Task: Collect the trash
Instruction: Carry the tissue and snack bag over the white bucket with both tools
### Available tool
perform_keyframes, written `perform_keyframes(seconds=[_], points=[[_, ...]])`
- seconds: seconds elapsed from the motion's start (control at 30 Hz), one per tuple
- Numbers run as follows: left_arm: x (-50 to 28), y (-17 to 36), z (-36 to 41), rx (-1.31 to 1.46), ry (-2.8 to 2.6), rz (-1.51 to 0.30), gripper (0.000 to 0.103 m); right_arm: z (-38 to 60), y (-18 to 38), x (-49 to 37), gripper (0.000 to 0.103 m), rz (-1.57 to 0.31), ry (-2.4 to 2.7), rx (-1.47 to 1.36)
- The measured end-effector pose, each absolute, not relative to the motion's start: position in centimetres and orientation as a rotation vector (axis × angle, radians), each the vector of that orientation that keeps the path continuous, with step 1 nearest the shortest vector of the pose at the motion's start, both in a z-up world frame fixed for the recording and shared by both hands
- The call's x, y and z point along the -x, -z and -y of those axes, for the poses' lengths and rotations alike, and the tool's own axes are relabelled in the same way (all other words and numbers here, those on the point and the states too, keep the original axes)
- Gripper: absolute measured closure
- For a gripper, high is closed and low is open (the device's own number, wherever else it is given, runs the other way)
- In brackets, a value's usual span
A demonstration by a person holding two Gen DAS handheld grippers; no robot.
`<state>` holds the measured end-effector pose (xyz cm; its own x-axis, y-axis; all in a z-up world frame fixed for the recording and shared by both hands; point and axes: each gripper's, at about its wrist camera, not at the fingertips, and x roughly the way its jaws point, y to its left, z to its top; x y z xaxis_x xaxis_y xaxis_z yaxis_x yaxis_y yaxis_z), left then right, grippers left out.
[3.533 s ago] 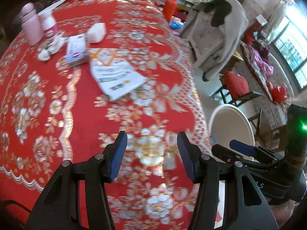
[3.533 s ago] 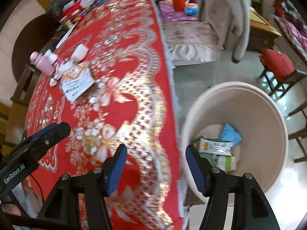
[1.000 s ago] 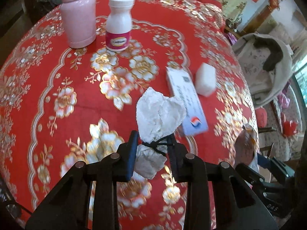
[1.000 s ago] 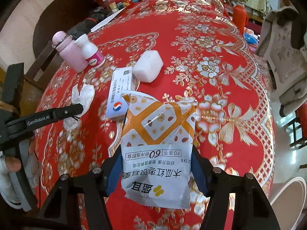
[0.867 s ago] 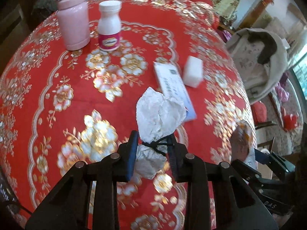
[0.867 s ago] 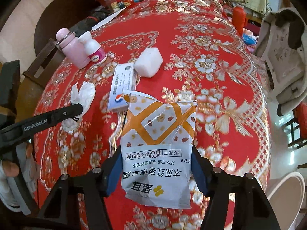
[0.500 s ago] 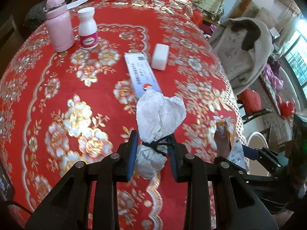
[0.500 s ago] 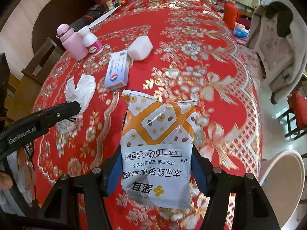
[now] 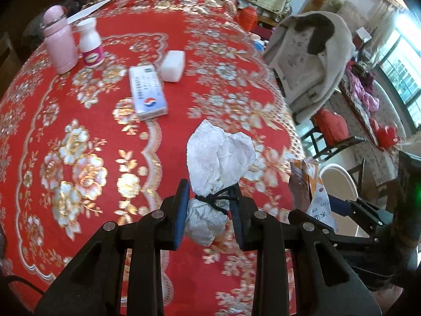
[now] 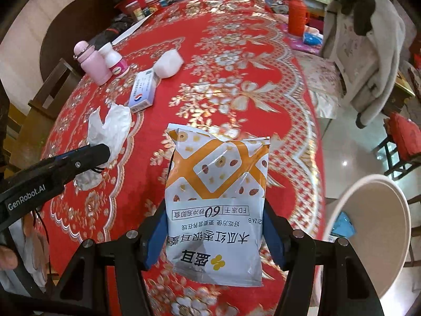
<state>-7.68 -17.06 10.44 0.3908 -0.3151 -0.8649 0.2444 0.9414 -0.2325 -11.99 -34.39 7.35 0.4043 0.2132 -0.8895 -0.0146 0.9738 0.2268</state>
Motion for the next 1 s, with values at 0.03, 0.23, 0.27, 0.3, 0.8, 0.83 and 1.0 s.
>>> perform_keyframes(seconds=[0.03,0.23,0.27,0.3,0.8,0.83,1.0], points=[[7.9,-10.6,17.7,0.066,0.365,-1.113,0.076,34.9,-7.4,12.4,0.039,-1.146,-0.138,-0.198],[9.4,-10.9,21.7,0.032,0.433,-1.110,0.076,38.5,-7.9,14.6,0.039,-1.138,-0.076,-0.225],[9.6,-10.9,22.4,0.026,0.444,-1.110,0.076,39.1,-7.9,14.9,0.039,-1.138,-0.066,-0.229],[9.9,-10.9,23.1,0.019,0.458,-1.111,0.076,39.8,-7.9,15.4,0.039,-1.137,-0.051,-0.234],[13.5,-10.1,34.6,-0.096,0.650,-1.135,0.076,50.0,-6.7,21.9,0.039,-1.155,0.152,-0.347],[13.7,-10.0,35.2,-0.103,0.659,-1.138,0.076,50.5,-6.6,22.2,0.039,-1.157,0.162,-0.353],[14.8,-9.2,38.4,-0.133,0.708,-1.157,0.076,53.2,-5.9,23.9,0.039,-1.168,0.216,-0.389]])
